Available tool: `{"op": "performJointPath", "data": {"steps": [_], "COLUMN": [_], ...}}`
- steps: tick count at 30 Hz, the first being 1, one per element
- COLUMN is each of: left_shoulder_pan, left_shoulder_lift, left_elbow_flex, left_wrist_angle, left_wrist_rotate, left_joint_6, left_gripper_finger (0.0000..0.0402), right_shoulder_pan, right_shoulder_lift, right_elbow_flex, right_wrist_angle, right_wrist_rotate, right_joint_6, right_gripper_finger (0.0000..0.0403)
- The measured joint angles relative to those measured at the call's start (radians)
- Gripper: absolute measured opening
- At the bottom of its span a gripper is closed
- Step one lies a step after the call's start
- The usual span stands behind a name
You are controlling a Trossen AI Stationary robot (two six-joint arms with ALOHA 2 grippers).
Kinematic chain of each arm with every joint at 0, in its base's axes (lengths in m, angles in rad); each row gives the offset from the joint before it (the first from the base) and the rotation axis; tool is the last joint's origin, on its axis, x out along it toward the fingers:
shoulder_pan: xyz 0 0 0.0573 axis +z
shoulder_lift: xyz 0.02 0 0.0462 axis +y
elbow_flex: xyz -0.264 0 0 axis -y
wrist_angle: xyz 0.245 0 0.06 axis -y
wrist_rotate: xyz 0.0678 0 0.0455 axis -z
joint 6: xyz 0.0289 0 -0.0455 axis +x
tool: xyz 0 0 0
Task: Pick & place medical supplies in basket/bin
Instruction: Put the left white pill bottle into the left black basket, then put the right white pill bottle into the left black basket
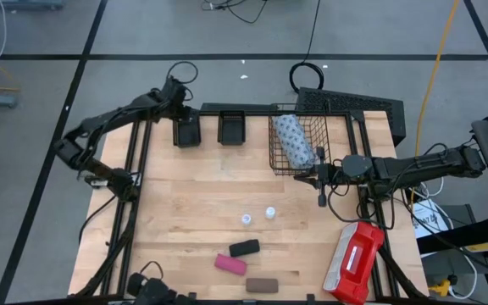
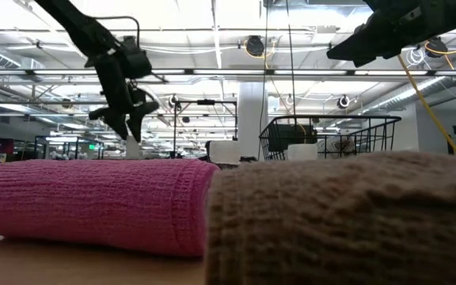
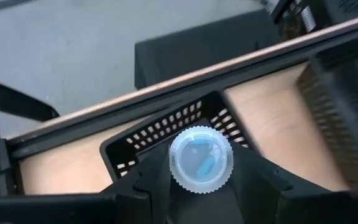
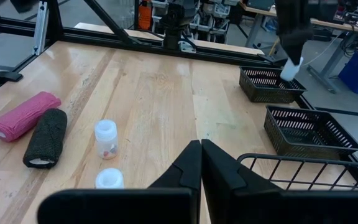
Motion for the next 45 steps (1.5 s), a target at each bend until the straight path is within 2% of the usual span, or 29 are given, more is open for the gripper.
{"op": "performJointPath", "data": {"steps": [10,23,30,45], "left_shoulder_pan": [0.004,0.003,0.003,0.003], "left_shoulder_lift": [0.098,0.1,0.1,0.077], "left_elbow_flex": [-0.029,-0.136,-0.146,-0.147], "left_wrist_angle": [0.131,0.243,0.261,0.25], "left_wrist_rotate": [-0.014,-0.004,-0.003,-0.004], "left_joint_6": [-0.014,-0.033,-0.04,-0.007], "left_gripper_finger": [0.0145,0.0145,0.0147,0.0252], "right_shoulder_pan": [0.0,0.0,0.0,0.0], "right_shoulder_lift": [0.0,0.0,0.0,0.0], "right_elbow_flex": [0.0,-0.001,-0.001,-0.001], "right_wrist_angle": [0.0,0.0,0.0,-0.001], "right_wrist_rotate": [0.0,0.0,0.0,0.0], "right_joint_6": [0.0,-0.003,-0.001,0.0], "right_gripper_finger": [0.0,0.0,0.0,0.0]}}
